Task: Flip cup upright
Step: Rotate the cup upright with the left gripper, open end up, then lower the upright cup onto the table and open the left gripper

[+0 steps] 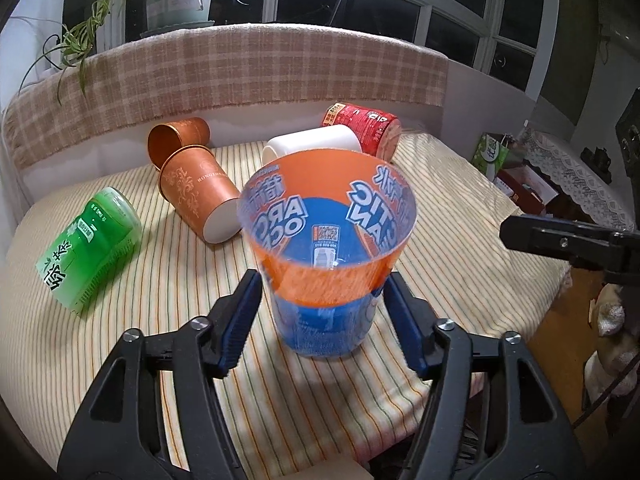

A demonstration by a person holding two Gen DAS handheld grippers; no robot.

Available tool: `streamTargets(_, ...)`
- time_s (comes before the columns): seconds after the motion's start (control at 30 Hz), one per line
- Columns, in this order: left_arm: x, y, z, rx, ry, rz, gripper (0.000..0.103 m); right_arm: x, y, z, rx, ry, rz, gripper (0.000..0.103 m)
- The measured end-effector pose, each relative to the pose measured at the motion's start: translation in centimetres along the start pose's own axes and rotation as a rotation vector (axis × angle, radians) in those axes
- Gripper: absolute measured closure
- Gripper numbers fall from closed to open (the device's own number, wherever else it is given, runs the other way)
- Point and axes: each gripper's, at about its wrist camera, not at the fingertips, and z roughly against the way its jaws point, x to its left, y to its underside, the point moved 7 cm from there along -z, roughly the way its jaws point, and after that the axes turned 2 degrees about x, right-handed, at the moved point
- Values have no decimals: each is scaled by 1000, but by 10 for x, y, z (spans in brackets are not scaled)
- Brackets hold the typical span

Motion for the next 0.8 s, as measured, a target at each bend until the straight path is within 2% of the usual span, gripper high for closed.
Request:
streamTargets(0.07,-1,1,0,4,7,-5,32,2,0,2,-10,13,15,29)
streamTargets(0.13,-3,3,-1,12,15,-10,21,4,0,4,-18,23,27,29)
streamTargets(0.23,-5,5,2,15,23,-18,21,4,0,7,-28,28,34,29)
streamTargets(0.53,10,12,25,-11,-31,2,21,10,0,18,-91,82,95,29)
streamTargets(0.67,22,10,47,-66,-86,20,21,14,0,24,-125,99,121,29)
streamTargets(0.8,33,3,84,-181,-174,45,21,20,0,31,-175,122,147,26)
